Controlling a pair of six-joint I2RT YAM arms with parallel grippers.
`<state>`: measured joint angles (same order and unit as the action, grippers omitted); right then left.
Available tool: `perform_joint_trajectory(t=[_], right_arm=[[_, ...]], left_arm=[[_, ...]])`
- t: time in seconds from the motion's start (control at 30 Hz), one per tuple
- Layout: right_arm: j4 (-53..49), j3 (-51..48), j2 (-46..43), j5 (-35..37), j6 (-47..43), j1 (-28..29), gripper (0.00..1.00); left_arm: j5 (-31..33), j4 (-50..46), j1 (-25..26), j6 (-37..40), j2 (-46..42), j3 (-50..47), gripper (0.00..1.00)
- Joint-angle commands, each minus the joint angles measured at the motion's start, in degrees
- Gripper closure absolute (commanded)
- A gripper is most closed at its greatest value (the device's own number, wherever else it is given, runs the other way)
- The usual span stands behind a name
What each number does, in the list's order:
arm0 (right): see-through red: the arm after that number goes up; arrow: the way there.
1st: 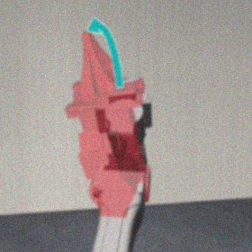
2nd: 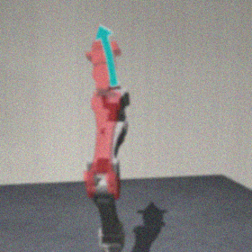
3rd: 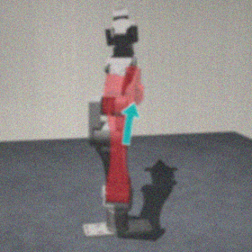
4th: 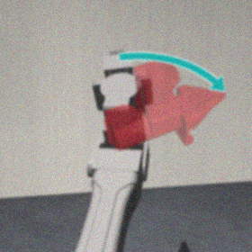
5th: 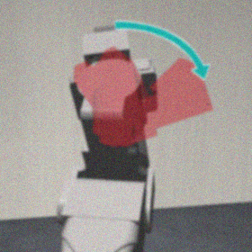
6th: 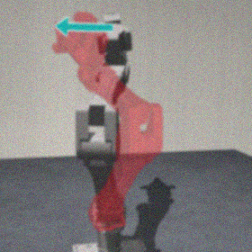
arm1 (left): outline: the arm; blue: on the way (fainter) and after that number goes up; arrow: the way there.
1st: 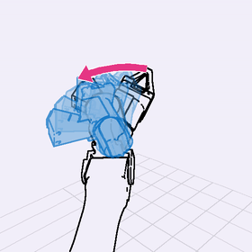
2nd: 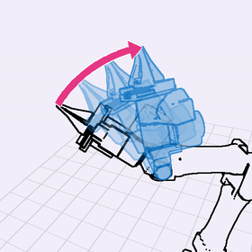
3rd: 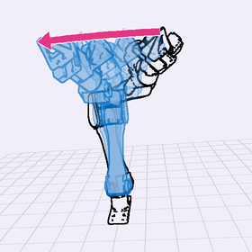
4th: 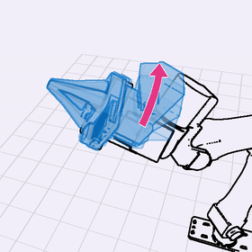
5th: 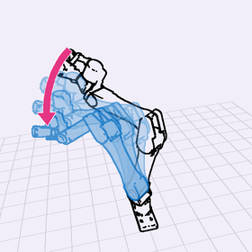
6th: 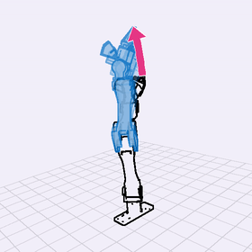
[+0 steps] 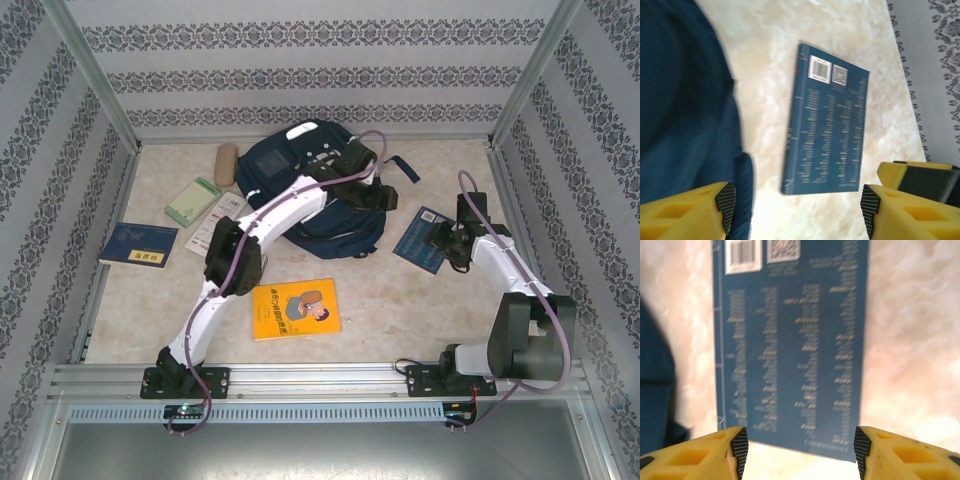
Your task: Pack books, pencil case, and school supplies into a backpack
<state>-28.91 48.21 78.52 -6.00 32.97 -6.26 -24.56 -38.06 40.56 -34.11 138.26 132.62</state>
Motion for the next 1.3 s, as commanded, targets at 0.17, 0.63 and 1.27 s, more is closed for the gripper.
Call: perform_joint_trajectory(t=[0.17,0.63,1.27], right_arm=[[5.5,1.8,8.6,-1.5,0.4,-4.6,0.49],[4.0,10.1,21.5,-0.7,-2.7,-4.6,0.42],[2.2,12.0,24.1,-1.7,-7.0,3.1,0.44]], left_arm=[[-2.3,5.0,2.8,-4.1,8.7,7.0,0.34],[-1.0,6.7,4.8,-4.1,14.5,7.7,0.36],[12.3,-5.2,5.3,-2.4,18.0,7.8,0.38]])
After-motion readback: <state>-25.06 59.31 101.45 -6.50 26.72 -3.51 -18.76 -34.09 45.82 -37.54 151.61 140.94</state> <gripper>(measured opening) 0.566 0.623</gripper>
